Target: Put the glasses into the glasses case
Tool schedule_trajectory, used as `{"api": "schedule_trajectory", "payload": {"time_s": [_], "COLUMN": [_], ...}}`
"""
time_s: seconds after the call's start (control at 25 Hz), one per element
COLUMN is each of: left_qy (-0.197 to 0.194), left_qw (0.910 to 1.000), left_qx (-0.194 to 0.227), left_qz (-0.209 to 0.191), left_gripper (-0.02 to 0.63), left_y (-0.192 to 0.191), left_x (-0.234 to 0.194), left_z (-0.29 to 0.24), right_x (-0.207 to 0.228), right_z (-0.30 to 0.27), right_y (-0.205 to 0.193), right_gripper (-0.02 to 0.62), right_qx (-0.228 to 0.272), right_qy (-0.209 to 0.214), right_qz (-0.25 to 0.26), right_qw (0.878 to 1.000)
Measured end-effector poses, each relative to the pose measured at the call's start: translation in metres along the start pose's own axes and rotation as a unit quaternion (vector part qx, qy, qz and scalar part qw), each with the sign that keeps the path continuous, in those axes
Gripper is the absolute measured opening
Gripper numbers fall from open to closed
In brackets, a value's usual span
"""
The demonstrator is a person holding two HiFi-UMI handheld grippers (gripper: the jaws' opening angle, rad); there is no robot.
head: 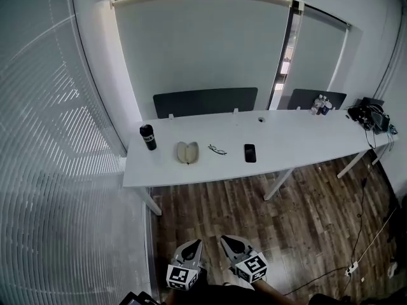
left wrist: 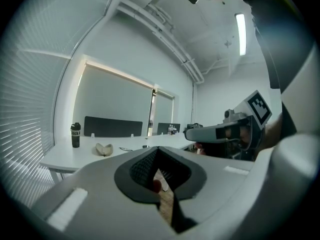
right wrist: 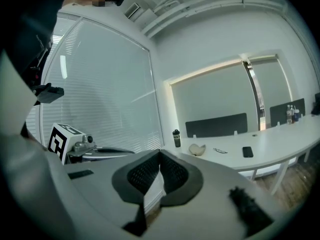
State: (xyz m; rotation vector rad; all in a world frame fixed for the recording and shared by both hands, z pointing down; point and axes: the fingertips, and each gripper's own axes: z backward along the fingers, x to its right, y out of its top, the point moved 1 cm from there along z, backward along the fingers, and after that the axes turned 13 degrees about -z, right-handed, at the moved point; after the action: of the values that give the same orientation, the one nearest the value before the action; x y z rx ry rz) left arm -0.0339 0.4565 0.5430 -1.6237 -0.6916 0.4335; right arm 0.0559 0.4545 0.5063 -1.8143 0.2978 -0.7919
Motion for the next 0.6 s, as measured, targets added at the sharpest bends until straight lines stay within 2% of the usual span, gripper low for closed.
{"api": "schedule_trajectory", "payload": {"time_s": [0.08,0.2,0.36,0.44,0.6], "left_qy": [-0.007,-0.018,-0.036,-0.041,-0.006], "left_qw": [1.0000,0.9998,0.9988,0.9980,0.9982], "left_qx": [0.002,0.006,-0.002,0.007,0.025], "left_qz": [0.000,-0.010,-0.034,-0.047,-0.054], "left_gripper": [0.006,0.006,0.006,0.006,0.006], "left_y": [0.000,0.010,0.036,0.035,0.038], "left_x": [-0.014,-0.028,-0.048,-0.057,-0.064], "left_z": [-0.007,-0.016,-0.029,-0.041,-0.061], "right_x": [0.003,-0.001,-0.011,-0.013,-0.007], "right_z": [-0.015,-0.030,-0.046,-0.054,-0.057], "right_y": [0.004,0.020,0.050,0.061,0.076], "right_gripper": [0.008,0.008,0.008,0.008,0.008], "right_qx": [-0.001,0.005,0.043,0.053,0.057], "right_qy": [-0.007,-0.009,0.008,0.022,0.067], "right_qz": [0.002,0.032,0.064,0.069,0.079], "right_qw": [1.000,0.999,0.997,0.996,0.993]}}
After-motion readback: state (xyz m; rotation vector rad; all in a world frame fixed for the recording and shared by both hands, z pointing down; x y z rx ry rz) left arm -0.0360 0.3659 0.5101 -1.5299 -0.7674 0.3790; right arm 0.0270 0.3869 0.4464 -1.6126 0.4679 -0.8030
